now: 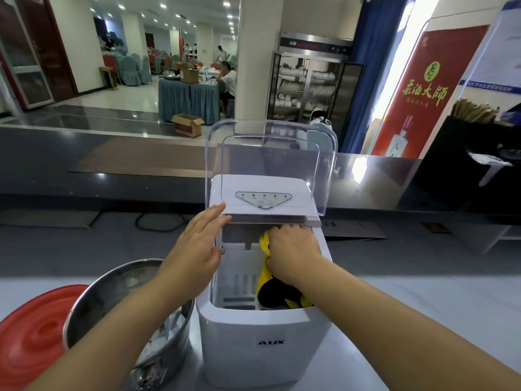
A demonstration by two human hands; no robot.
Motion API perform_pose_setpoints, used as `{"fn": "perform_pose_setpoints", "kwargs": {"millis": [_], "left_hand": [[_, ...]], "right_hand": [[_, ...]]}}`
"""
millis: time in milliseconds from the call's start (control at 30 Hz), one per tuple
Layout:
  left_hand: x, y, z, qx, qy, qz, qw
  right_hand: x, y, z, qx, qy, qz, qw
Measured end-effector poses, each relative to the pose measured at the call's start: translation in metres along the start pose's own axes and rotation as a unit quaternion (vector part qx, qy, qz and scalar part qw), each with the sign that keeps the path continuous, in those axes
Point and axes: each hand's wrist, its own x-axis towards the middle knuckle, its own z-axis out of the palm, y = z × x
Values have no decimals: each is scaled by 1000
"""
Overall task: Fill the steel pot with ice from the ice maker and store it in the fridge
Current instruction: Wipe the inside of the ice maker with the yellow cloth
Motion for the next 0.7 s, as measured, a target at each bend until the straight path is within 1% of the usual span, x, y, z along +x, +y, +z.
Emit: {"fn": "perform_pose_setpoints", "kwargs": {"millis": [133, 200, 333, 567, 700], "left_hand": [[0, 0, 4, 4, 9, 0, 1000], [0, 0, 6, 4, 14, 0, 1000], [1, 0, 8, -3, 28, -2, 1000], [3, 1, 10, -9, 43, 13, 999], [3, -2, 10, -4, 47, 27, 999]], "right_hand": [[5, -4, -8, 41, -49, 9, 998], [6, -5, -11, 43, -60, 8, 997], [7, -13, -11, 68, -46, -21, 996], [7, -34, -11, 126, 5, -85, 988], [10, -49, -17, 169, 5, -107, 980]]}}
